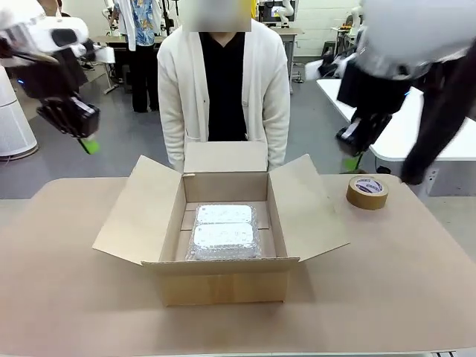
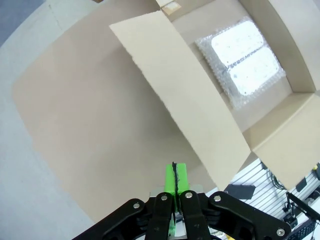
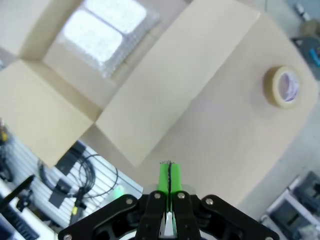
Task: Wrap the clocks to prevent damage.
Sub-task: Once the human has placed the objects inside and stepped back, release both hands from the side flaps of the Package Box.
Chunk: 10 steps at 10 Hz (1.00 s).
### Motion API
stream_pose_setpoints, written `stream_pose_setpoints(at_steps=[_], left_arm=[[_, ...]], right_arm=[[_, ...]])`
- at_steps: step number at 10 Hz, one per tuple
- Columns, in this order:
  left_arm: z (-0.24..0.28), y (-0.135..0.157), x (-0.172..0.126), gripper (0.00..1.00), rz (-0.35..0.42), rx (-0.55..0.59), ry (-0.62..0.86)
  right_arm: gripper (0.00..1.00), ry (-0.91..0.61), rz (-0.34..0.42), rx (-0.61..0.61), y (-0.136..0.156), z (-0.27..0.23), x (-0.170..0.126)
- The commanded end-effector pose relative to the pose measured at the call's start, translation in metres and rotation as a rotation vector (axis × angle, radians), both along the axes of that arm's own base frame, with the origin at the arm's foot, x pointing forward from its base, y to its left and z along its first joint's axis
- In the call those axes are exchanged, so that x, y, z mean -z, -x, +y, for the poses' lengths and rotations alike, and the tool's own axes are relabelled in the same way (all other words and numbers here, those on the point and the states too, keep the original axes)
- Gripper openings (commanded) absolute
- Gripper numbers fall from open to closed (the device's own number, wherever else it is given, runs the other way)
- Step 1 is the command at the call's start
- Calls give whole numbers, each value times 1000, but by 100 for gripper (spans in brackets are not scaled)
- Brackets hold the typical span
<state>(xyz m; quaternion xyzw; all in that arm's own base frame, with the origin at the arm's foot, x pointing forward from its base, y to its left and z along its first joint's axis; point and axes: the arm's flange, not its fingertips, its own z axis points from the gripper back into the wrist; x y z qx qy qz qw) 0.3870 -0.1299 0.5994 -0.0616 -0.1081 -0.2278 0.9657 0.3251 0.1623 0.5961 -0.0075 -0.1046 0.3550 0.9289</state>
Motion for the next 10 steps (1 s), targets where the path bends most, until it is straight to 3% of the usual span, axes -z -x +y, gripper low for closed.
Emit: stream_pose_setpoints(at_steps=[1,3,4,5,10], left_arm=[[23,11,8,0,26,44,53],[46,18,7,0,42,126,100],[52,27,8,0,4,133,112],[37,11,5,0,30,69,59],[37,11,5,0,30,69,59]], right_arm=[[1,-25,24,-88,22,-28,7],[1,-64,17,-84,25,-47,20],[1,-59,11,-118,23,-49,28],[1,-26,6,-63,27,-42,1],[1,-26,6,-63,27,-42,1]])
